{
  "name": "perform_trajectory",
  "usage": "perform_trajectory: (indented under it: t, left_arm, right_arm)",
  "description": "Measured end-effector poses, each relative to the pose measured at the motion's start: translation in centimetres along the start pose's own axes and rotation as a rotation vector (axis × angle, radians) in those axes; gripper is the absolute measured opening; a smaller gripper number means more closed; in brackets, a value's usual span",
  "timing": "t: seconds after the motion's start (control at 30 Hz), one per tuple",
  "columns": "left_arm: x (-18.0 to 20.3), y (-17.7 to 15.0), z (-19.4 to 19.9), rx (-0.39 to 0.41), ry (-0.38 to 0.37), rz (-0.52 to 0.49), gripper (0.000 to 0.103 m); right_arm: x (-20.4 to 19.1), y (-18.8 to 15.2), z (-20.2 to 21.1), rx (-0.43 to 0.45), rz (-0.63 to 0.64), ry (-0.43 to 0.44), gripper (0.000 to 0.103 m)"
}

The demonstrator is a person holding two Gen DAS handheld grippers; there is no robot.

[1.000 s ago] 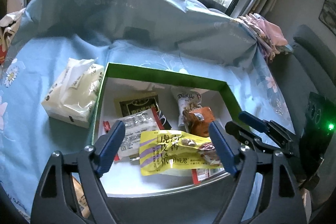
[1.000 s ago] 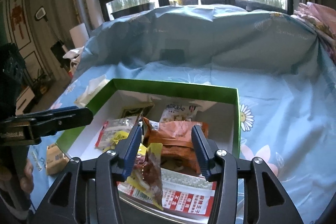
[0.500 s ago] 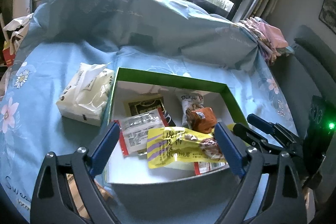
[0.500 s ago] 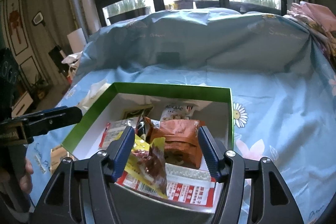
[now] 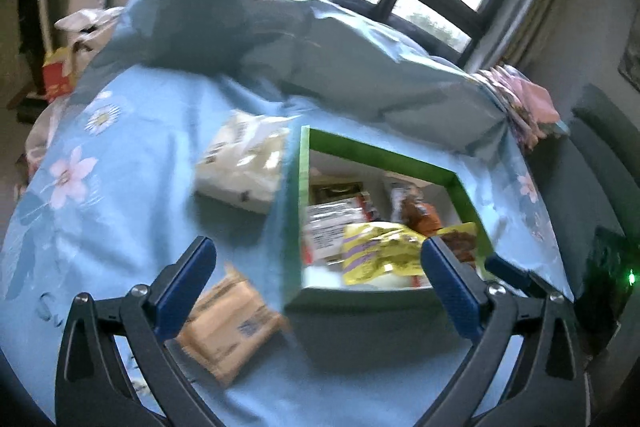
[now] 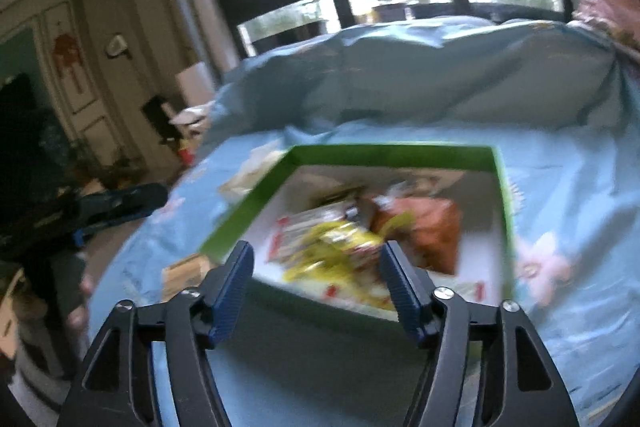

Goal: Organize snacks
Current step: 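Move the right tool to the tan bread packet on the cloth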

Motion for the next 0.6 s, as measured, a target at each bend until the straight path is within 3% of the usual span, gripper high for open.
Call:
perform_trajectory:
  t: [0.23,0.43,0.6]
  left_arm:
    - [-5.8,-1.0,0.0,-0.072,0.067,0.123,0.103]
    - [-7.7,-2.0,-0.4,-0.139,0.029,0.179,0.103]
    - [-8.7,-2.2,-0.4,-0.167,-0.075,0.215,0.102]
  right_arm:
    - [-4.2,-2.6,-2.3,-0.084,0.019,0.162,0.071]
    - [-5.8,-4.5,-5.0,-0.166,-0.027,0.227,0.071]
    - [-6.9,-5.6,-6.9,-0.202,-0.094,0.284,0.071]
Point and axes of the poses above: each gripper's, at about its wrist camera, not at the fingertips, and z roughly against the way its jaws point, x to its right, y to its top, the point moved 4 cm from there along -z, roughly the way its jaws point, and after that the axes turned 9 degrees about z, right-handed, at the moved point
